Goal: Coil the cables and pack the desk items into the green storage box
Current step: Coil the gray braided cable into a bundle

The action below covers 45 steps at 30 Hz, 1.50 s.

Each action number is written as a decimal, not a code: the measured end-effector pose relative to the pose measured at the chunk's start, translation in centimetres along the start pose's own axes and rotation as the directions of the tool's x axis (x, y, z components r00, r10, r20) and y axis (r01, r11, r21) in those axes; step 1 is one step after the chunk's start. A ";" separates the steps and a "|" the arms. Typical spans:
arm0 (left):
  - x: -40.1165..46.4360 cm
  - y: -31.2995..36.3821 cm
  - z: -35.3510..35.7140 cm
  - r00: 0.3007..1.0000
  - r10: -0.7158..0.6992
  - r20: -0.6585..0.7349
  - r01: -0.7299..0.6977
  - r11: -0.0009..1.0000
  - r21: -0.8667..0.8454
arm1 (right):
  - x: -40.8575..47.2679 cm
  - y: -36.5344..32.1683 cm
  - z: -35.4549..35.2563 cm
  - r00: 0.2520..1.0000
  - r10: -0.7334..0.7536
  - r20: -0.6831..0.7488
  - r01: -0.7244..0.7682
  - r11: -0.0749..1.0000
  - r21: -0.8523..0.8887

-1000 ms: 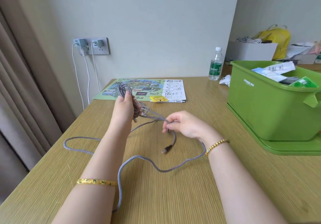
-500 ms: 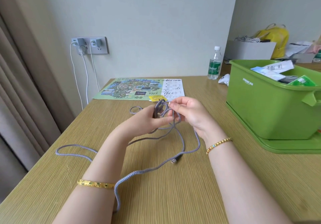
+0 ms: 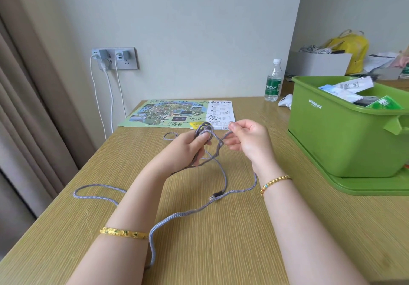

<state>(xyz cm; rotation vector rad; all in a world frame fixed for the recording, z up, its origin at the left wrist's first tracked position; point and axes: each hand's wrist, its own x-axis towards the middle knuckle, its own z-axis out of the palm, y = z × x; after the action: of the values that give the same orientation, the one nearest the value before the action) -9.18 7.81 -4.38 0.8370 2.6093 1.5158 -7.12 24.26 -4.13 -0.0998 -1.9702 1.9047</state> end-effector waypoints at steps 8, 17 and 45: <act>-0.4 1.2 -0.4 0.989 0.119 -0.093 -0.150 0.845 -0.513 | 0.7 1.7 -0.5 0.978 0.092 -0.185 -0.118 0.984 -0.132; 0.8 0.1 -1.0 0.950 -0.243 -0.194 0.027 0.687 -0.726 | 1.5 3.5 -0.9 0.951 0.221 -0.215 -0.253 0.959 -0.130; 0.9 1.3 -1.4 0.812 -0.422 -0.404 -0.207 0.439 -0.874 | 0.8 3.7 0.8 0.998 -0.055 0.030 0.062 0.813 -0.579</act>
<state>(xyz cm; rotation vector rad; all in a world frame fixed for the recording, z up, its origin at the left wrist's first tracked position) -9.77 7.63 -2.31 0.0277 1.4063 2.9697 -8.94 24.03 -7.50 -0.1927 -2.4661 1.2002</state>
